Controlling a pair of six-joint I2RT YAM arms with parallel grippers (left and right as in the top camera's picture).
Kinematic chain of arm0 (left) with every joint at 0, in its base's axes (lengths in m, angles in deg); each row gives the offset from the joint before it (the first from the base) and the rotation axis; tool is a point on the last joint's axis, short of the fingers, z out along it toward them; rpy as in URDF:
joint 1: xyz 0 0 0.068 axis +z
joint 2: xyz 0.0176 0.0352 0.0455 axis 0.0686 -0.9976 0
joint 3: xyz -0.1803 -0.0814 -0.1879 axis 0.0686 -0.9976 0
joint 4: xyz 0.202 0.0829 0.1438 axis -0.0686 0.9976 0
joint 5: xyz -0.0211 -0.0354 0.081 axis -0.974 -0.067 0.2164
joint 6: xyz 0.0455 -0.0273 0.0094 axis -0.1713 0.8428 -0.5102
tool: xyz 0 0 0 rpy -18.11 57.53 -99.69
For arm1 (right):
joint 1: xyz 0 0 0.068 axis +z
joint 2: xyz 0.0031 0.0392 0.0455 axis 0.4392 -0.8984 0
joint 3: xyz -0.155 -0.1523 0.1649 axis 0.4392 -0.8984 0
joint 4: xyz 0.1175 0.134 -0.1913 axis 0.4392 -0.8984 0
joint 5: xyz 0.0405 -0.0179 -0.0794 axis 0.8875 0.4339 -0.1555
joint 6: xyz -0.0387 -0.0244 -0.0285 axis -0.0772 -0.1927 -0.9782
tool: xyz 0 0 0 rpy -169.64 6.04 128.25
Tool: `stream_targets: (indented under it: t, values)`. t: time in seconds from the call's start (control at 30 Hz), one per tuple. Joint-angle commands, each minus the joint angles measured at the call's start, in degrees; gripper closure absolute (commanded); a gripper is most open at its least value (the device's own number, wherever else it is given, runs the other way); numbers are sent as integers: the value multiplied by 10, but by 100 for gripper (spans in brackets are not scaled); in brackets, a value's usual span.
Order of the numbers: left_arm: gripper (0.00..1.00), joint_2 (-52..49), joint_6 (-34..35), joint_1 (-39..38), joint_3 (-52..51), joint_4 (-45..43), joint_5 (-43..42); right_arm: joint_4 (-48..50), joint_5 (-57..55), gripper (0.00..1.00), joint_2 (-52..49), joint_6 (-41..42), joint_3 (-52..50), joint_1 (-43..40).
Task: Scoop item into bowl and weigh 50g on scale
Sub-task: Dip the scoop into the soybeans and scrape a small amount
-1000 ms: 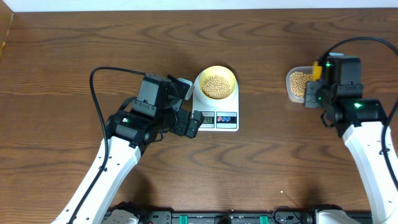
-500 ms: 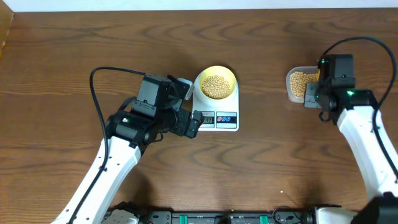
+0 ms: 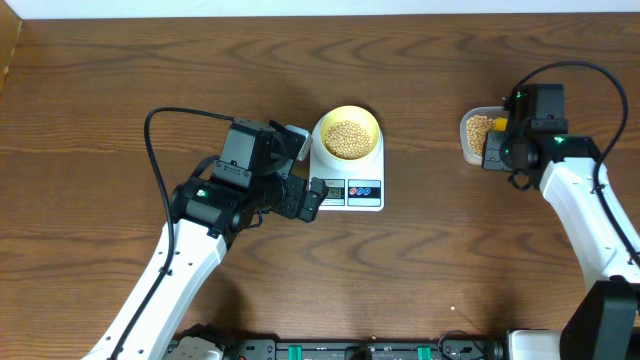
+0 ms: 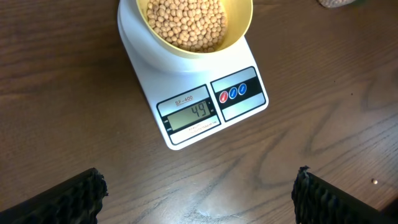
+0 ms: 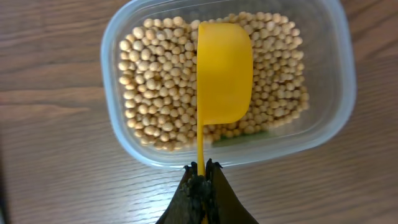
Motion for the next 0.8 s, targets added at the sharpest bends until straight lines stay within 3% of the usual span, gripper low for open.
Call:
stream_targets:
  t: [0.0,0.5,0.77]
  values:
    - [2,0,-8,2,0,0,5,2,79,99,-1,9,6,-29]
    - [2,0,-8,2,0,0,5,-18,267,99,-2,-17,5,-102]
    - [2,0,-8,2,0,0,5,-24,283,99,-2,-17,5,-109]
